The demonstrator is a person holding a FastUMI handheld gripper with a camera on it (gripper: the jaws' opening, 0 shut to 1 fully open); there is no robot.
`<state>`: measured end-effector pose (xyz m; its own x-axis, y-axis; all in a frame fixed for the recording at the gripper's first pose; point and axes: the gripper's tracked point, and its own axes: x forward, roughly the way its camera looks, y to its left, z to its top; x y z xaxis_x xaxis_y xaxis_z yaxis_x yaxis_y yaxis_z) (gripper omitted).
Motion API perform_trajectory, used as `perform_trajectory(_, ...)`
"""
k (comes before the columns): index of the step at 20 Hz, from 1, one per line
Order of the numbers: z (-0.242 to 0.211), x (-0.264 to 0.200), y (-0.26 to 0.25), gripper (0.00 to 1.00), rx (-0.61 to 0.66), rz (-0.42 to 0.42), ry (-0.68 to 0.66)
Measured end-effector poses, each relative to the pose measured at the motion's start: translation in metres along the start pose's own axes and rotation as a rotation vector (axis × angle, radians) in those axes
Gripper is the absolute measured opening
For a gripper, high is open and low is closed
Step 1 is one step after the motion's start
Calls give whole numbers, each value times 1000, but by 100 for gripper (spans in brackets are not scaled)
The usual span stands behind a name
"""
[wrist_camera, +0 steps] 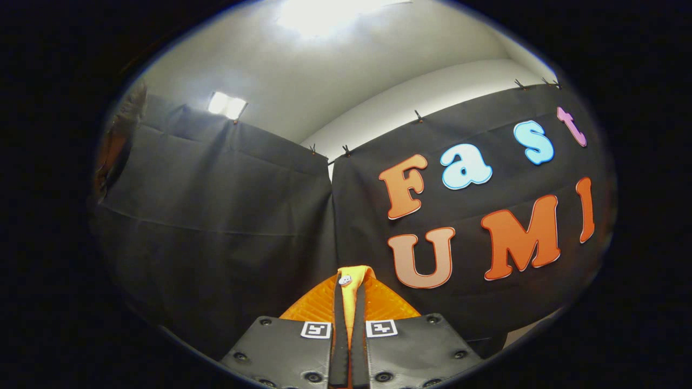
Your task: Put the clothes into the washing machine and then close the washing machine lid.
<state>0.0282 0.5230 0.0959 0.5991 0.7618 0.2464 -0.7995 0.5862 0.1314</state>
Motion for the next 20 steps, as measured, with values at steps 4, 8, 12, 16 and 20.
perform_trajectory(4, -22, 29, -4, 10, -89, -31, 15)
perform_trajectory(8, -53, 53, -42, 10, -70, -133, 3)
perform_trajectory(12, -113, 74, -80, 10, -24, -221, 83)
perform_trajectory(16, -199, 83, -107, 10, 31, -277, 217)
perform_trajectory(20, -298, 80, -116, 10, 99, -297, 374)
